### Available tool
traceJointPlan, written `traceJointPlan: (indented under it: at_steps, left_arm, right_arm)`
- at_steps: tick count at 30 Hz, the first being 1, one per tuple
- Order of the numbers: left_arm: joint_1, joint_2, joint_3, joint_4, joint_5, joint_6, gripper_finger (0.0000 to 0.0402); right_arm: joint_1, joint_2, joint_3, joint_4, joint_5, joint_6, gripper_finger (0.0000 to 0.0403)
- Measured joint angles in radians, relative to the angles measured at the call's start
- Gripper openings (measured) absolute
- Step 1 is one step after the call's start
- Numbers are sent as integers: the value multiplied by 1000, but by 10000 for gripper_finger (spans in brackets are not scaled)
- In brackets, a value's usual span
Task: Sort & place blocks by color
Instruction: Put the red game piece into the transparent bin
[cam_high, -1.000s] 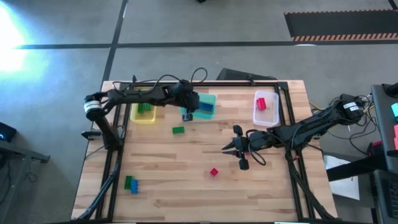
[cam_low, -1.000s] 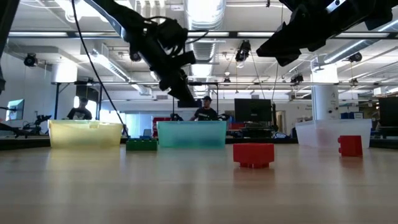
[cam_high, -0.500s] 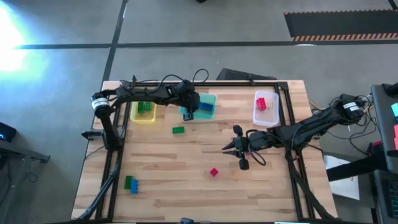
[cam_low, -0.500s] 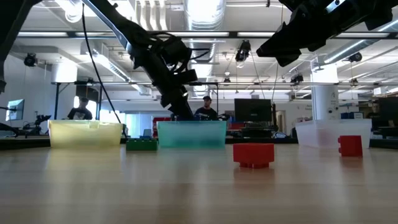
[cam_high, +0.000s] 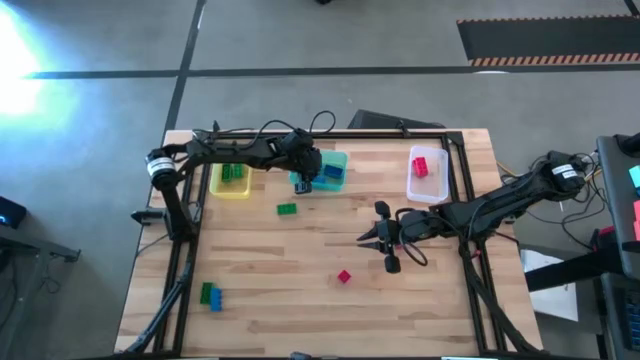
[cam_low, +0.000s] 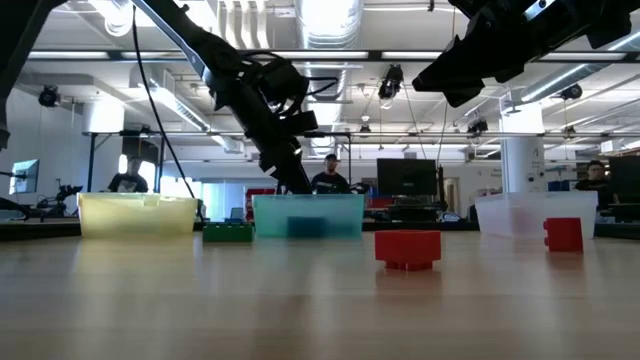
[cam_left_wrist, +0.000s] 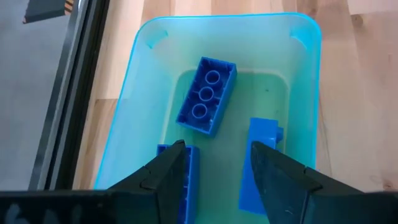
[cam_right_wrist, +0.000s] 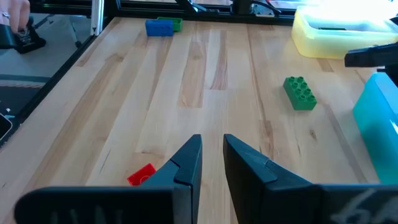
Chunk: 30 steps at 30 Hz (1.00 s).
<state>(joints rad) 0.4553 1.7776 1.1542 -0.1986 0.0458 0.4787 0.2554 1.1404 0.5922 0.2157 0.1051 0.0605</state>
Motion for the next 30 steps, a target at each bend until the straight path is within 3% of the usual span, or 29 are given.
traceJointPlan:
  at_steps: [9, 14, 22, 25, 30]
  left_arm:
    - [-21, -90, 0, -23, -2, -32, 165]
    - [-63, -187, 1, -86, -2, -174, 164]
    - [-248, -314, -1, -135, -11, -369, 164]
    - [-355, -340, -3, -133, -82, -426, 164]
    - [-545, -354, -18, -125, -292, -528, 164]
  right_arm:
    - [0, 0, 0, 0, 0, 7, 57]
    - [0, 0, 0, 0, 0, 16, 57]
    - [0, 0, 0, -1, 0, 32, 57]
    - [0, 0, -2, -2, 0, 55, 57]
    - [2, 0, -2, -11, -1, 137, 57]
